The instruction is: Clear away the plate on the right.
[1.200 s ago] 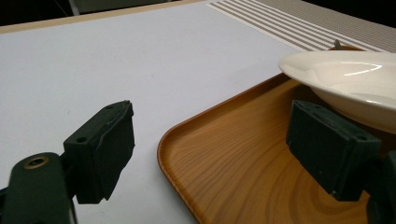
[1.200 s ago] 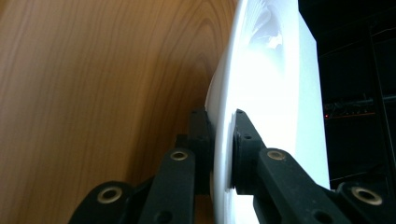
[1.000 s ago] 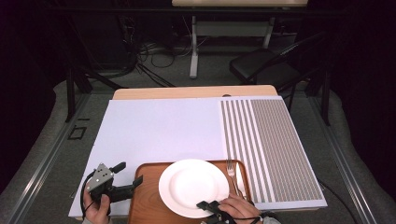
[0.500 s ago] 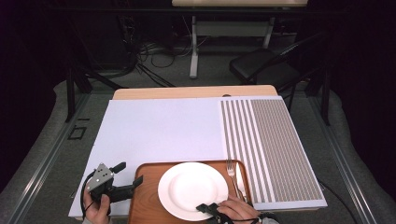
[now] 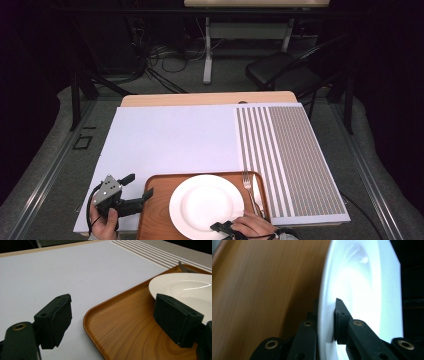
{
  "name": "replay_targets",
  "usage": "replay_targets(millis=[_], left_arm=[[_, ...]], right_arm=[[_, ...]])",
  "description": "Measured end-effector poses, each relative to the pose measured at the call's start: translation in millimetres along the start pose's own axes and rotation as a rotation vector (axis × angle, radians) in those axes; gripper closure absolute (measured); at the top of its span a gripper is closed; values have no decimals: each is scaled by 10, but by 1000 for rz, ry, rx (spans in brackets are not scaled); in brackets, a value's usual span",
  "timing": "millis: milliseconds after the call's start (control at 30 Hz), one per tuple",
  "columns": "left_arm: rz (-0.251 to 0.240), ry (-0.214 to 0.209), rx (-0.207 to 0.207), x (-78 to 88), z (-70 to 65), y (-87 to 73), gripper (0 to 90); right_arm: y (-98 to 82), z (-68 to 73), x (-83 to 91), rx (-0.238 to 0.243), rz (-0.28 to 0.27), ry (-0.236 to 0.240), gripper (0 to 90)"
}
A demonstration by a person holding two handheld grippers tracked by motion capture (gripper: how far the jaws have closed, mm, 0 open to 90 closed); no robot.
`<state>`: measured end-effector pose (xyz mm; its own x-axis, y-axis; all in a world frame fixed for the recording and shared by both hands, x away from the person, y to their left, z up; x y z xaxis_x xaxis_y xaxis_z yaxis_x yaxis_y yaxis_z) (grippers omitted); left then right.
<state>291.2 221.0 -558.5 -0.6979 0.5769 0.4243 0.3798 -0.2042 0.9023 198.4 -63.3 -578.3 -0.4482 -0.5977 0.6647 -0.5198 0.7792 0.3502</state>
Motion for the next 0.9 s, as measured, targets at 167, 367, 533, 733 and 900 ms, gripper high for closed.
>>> replay_targets(millis=[167,367,533,733,900], left_arm=[[4,0,1,-16,2,1,157],[5,2,8,-25,5,-4,157],[9,-3,5,-44,0,-2,157],[10,-9,3,-63,-5,6,157],[13,-8,1,-69,-6,6,157]], right_arm=[[0,-3,9,-45,-10,32,807],[5,30,-3,-66,-18,67,784],[16,58,-9,-53,-23,79,776],[10,85,0,-88,-22,89,759],[14,119,-22,-119,-44,124,715]])
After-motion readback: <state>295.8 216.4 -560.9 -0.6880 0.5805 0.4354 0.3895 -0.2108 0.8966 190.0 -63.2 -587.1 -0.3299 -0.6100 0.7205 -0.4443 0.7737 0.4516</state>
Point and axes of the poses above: each handheld gripper's, and its own axes: x roughly backward along the jaws, y roughly out of its top, z roughly to its left, the point moved 6 cm from there along -x, roughly forward along the jaws
